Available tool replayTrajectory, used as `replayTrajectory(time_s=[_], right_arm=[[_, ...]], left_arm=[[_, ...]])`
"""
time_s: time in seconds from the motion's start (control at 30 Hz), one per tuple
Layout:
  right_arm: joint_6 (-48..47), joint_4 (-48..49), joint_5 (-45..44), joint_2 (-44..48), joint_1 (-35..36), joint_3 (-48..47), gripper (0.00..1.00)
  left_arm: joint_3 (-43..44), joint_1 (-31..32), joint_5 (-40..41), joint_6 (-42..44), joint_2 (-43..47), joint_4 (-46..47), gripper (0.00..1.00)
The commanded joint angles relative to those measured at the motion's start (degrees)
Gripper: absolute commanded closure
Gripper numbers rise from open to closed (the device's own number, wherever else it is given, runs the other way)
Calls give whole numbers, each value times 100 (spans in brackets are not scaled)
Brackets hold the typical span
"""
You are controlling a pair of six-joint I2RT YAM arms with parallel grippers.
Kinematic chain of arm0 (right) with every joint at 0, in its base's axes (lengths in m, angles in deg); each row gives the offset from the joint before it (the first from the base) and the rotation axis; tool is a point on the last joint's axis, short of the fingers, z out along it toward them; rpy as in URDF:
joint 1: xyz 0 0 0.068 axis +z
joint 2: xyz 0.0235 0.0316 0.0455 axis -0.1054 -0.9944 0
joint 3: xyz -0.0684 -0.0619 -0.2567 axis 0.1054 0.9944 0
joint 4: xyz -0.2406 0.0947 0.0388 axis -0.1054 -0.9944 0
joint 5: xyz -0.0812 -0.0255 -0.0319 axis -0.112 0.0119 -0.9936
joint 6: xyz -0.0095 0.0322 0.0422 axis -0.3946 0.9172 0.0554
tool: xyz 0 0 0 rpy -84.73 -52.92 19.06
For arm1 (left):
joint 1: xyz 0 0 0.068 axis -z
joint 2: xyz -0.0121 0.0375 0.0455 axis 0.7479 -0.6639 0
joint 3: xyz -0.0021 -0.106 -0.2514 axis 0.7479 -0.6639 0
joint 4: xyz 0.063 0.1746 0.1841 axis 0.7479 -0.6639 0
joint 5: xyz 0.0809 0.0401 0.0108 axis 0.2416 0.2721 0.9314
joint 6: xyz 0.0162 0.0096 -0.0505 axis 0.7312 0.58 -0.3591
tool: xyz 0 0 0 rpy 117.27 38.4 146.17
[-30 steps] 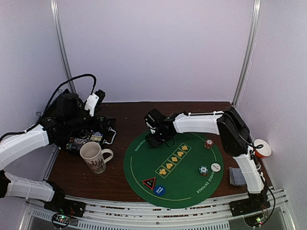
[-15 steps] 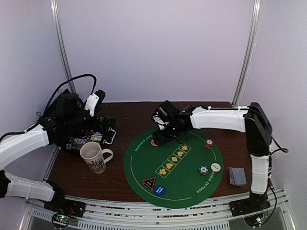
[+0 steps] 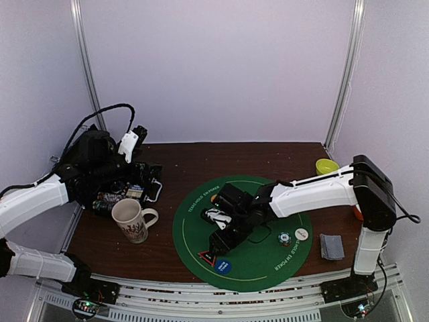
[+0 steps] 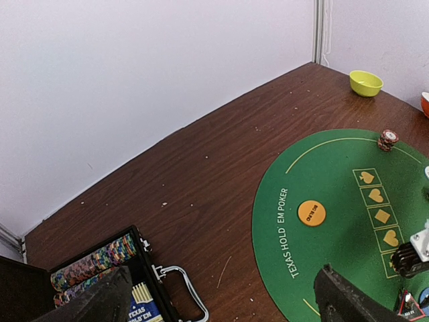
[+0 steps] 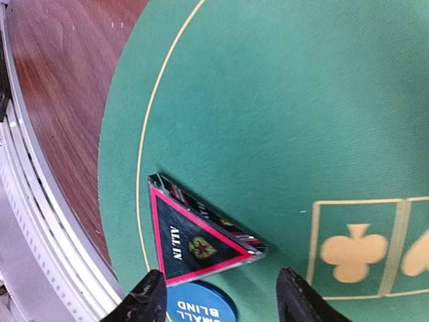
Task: Distribute texas hold em gaming equipment
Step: Move the all-in button to the center of the board.
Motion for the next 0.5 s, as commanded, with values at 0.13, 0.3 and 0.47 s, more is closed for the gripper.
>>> replayTrajectory(time_s=[0.13, 0.3, 0.47], right_arm=[[439, 68, 401, -648, 311, -356, 50], [435, 171, 517, -1085, 587, -914, 53], [345, -19, 762, -1720, 917, -1693, 57]], left_arm=[[-68, -16, 5, 64, 133, 178, 2], [-81, -16, 21, 64, 187, 179, 2], [-82, -20, 56, 79, 212, 170, 2]])
